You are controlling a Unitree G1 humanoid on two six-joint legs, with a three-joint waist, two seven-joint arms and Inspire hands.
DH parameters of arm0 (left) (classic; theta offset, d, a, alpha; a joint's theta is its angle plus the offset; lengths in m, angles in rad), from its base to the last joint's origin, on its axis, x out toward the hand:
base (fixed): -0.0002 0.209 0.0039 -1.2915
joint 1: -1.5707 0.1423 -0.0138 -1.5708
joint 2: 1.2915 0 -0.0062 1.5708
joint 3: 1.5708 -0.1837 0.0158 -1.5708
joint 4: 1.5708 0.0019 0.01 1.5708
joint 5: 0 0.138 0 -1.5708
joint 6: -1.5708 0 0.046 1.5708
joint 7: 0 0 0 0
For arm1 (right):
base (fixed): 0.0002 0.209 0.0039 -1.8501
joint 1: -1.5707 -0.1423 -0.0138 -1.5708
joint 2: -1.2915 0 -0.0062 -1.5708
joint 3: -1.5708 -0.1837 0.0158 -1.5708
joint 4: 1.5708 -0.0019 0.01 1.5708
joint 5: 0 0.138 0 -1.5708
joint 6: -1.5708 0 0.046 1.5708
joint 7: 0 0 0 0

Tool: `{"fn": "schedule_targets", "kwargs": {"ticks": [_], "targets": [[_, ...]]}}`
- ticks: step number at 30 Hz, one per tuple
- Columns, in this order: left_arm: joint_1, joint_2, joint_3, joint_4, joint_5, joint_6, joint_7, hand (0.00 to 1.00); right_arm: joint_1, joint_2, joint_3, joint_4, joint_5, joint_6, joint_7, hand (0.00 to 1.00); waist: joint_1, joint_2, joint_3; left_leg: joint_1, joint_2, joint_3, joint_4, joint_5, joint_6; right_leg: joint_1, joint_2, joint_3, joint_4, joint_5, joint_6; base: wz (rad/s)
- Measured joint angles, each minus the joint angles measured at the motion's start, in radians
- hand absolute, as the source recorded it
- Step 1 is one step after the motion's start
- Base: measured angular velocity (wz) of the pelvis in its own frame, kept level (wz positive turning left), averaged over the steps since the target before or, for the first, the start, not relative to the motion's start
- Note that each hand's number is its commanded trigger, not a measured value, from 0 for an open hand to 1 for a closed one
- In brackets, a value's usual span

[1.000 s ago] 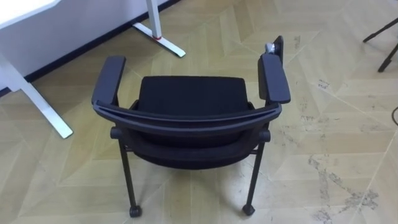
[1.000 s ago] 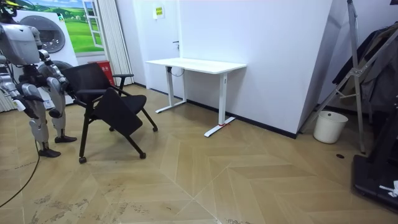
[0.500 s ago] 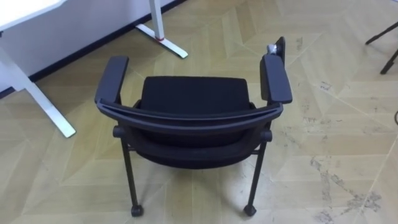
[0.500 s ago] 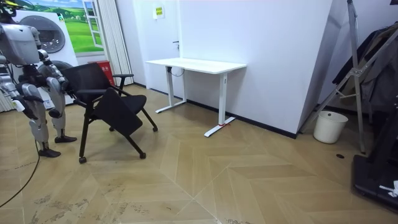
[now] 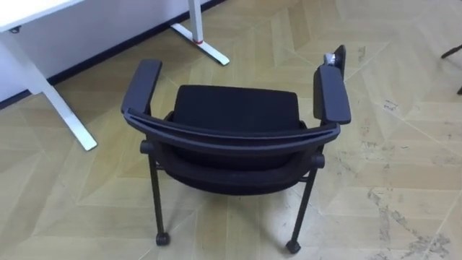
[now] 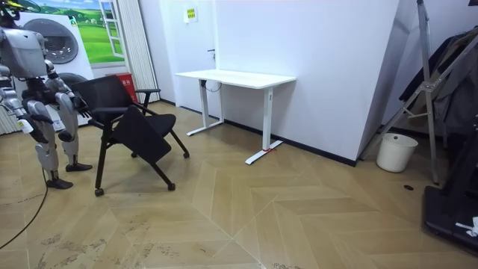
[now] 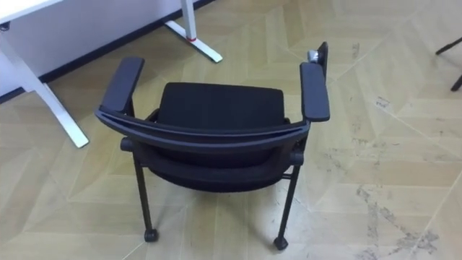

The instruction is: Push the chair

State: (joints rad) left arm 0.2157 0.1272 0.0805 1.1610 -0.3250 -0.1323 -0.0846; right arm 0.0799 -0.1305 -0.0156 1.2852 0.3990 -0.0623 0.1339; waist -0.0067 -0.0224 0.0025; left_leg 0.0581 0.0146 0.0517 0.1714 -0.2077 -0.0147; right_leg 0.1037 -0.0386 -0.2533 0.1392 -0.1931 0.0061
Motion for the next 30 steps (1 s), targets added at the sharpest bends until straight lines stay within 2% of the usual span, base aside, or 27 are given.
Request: {"fn": "schedule_targets", "kwargs": {"ticks": [2,4,8,12,14,16,17,21,22,23,24,26,30], "targets": [[0.016,0.0,0.035,0.001,-0.003,-0.001,0.003,0.0,-0.001,-0.001,-0.011,0.0,0.0,0.0,-0.001,0.0,0.016,-0.003,-0.0013,-0.001,-0.002,-0.004,0.003,0.0,0.0,0.004,-0.002,-0.006,-0.004,-0.001,0.001,0.13],[0.028,0.001,0.062,0.009,-0.031,0.0,0.011,0.0,-0.005,-0.001,-0.012,0.0,0.005,-0.001,0.0,0.0,0.035,-0.002,0.001,-0.004,-0.008,-0.017,0.012,0.0,0.0,0.006,-0.006,-0.023,-0.006,-0.004,0.006,0.23],[0.075,0.006,0.073,0.008,-0.039,0.003,0.016,0.0,-0.014,-0.008,-0.011,-0.002,0.004,-0.001,0.0,0.0,0.069,0.004,0.0033,-0.015,-0.014,-0.029,0.021,-0.001,0.002,0.015,-0.013,-0.036,-0.006,-0.007,0.01,0.12],[0.105,0.005,0.079,0.008,-0.038,0.015,0.017,0.0,-0.023,-0.022,-0.011,-0.002,0.001,-0.001,0.0,0.0,0.076,0.011,0.0038,-0.02,-0.019,-0.043,0.028,-0.006,0.008,0.022,-0.017,-0.056,-0.005,-0.009,0.014,0.18],[0.116,0.005,0.08,0.009,-0.038,0.022,0.02,0.0,-0.026,-0.027,-0.011,-0.002,0.0,-0.002,-0.001,0.0,0.077,0.012,0.0056,-0.022,-0.024,-0.055,0.035,-0.006,0.009,0.029,-0.021,-0.07,-0.005,-0.011,0.017,0.16],[0.119,0.0,0.095,0.009,-0.036,0.024,0.028,0.0,-0.024,-0.039,-0.02,0.002,-0.001,-0.001,-0.002,0.0,0.09,0.024,0.0125,-0.025,-0.027,-0.062,0.051,-0.015,0.021,0.037,-0.024,-0.082,-0.005,-0.013,0.021,0.2],[0.12,-0.003,0.117,0.007,-0.036,0.027,0.032,0.0,-0.024,-0.047,-0.036,0.004,-0.002,-0.001,-0.005,0.0,0.093,0.034,0.0139,-0.034,-0.028,-0.066,0.07,-0.025,0.025,0.036,-0.024,-0.083,-0.004,-0.016,0.025,0.17],[0.127,0.001,0.227,0.005,-0.043,0.03,0.081,0.0,-0.028,-0.058,-0.088,0.002,0.009,-0.002,-0.021,0.0,0.102,0.047,0.0112,-0.037,-0.033,-0.072,0.074,-0.032,0.03,0.036,-0.028,-0.083,0.001,-0.022,0.03,0.06],[0.128,0.005,0.26,0.005,-0.058,0.031,0.104,0.0,-0.026,-0.061,-0.088,0.002,0.009,-0.002,-0.027,0.0,0.106,0.056,0.0054,-0.037,-0.036,-0.074,0.072,-0.032,0.03,0.042,-0.03,-0.088,0.004,-0.023,0.031,0.13],[0.128,0.012,0.294,0.0,-0.059,0.032,0.124,0.0,-0.02,-0.063,-0.09,0.001,0.005,-0.002,-0.034,0.0,0.106,0.057,0.0038,-0.034,-0.039,-0.083,0.07,-0.032,0.03,0.047,-0.033,-0.098,0.005,-0.024,0.034,0.15],[0.128,0.015,0.312,-0.006,-0.059,0.032,0.133,0.0,-0.016,-0.063,-0.097,0.001,0.004,-0.002,-0.037,0.0,0.103,0.046,0.0038,-0.03,-0.04,-0.085,0.069,-0.031,0.031,0.05,-0.034,-0.103,0.007,-0.025,0.035,0.17],[0.124,0.025,0.386,-0.043,-0.077,0.038,0.196,0.0,-0.007,-0.071,-0.125,0.0,0.005,-0.001,-0.054,0.0,0.117,0.059,0.0018,-0.02,-0.042,-0.087,0.065,-0.031,0.031,0.055,-0.037,-0.104,0.012,-0.026,0.037,0.03],[0.103,0.049,0.433,-0.104,-0.108,0.038,0.297,0.0,-0.012,-0.086,-0.156,0.0,-0.001,-0.001,-0.071,0.0,0.122,0.069,0.0025,-0.019,-0.044,-0.09,0.065,-0.031,0.031,0.055,-0.039,-0.104,0.012,-0.026,0.037,0.02]]}}
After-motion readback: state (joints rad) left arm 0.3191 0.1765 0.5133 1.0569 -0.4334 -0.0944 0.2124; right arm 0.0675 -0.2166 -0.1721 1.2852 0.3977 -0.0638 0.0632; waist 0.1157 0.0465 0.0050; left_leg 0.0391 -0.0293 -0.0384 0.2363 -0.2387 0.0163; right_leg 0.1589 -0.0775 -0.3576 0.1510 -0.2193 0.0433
